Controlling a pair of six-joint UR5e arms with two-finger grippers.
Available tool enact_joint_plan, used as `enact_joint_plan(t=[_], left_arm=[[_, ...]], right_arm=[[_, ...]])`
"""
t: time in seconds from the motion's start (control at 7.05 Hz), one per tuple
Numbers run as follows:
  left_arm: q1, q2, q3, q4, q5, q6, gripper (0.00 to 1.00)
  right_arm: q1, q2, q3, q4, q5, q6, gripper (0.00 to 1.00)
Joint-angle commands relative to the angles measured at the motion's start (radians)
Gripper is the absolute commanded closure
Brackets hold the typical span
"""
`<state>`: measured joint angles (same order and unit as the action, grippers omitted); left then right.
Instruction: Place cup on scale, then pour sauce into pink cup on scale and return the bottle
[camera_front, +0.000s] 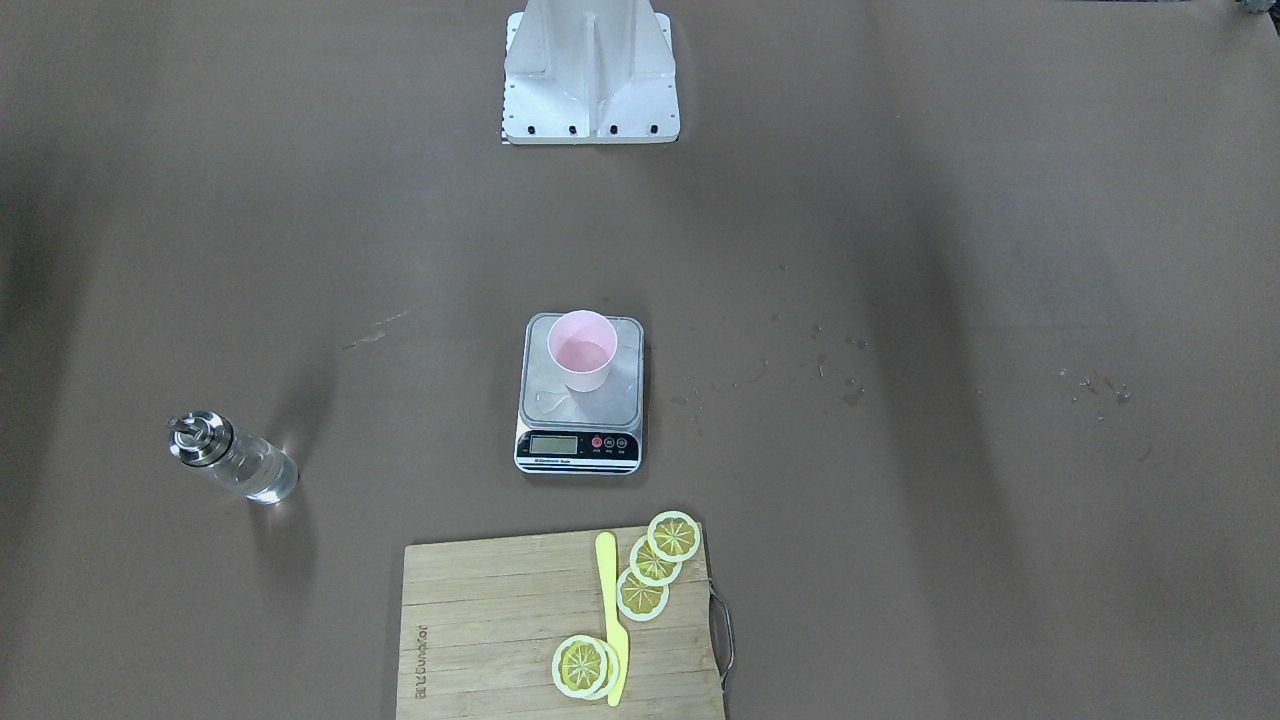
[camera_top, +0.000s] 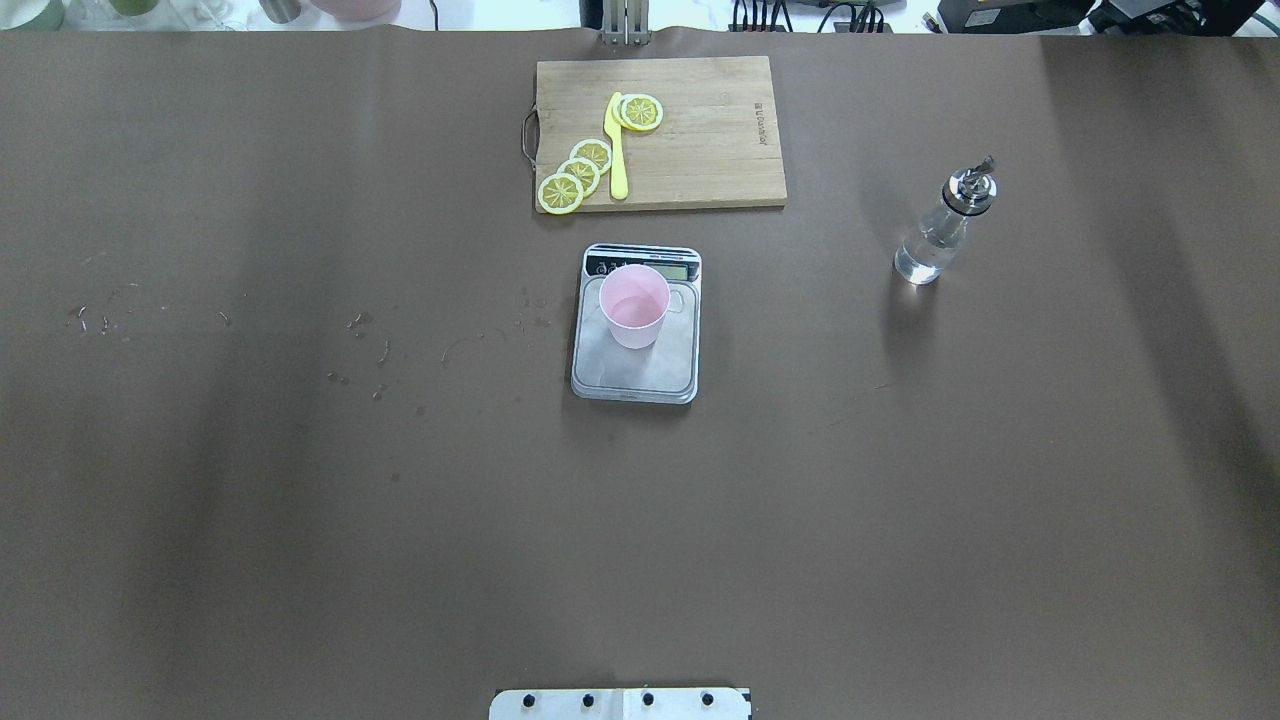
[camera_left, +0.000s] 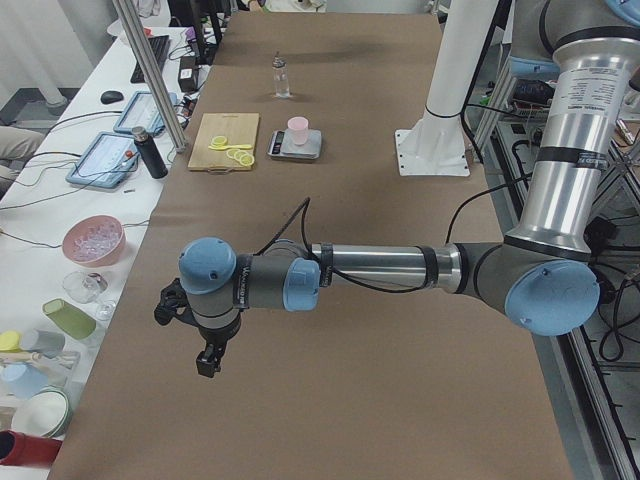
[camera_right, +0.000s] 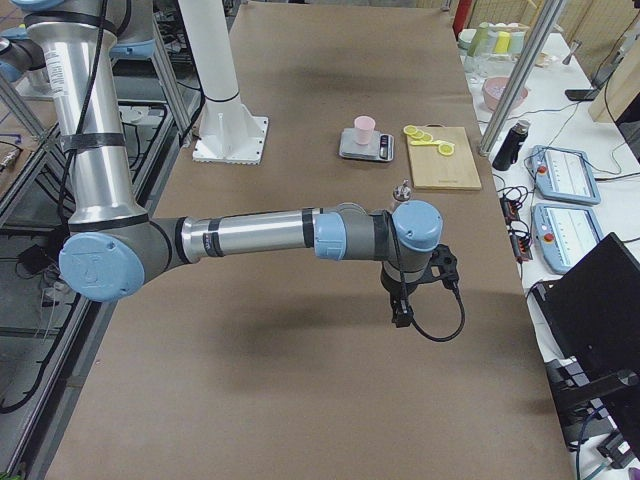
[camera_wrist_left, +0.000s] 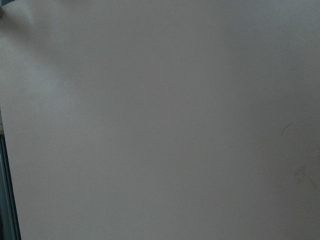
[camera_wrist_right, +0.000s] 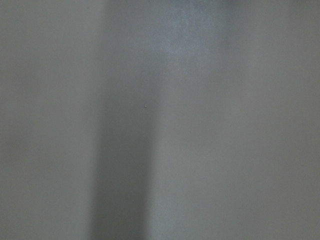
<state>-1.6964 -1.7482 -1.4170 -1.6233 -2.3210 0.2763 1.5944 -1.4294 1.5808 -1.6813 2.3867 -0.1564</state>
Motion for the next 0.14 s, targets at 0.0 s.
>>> enact_joint_plan(t=[0.0], left_arm=[[0.001, -0.004, 0.0, -0.003, 0.0, -0.002, 0.03]], right_arm=[[-0.001, 0.001, -0.004, 0.0, -0.001, 0.0, 0.0]])
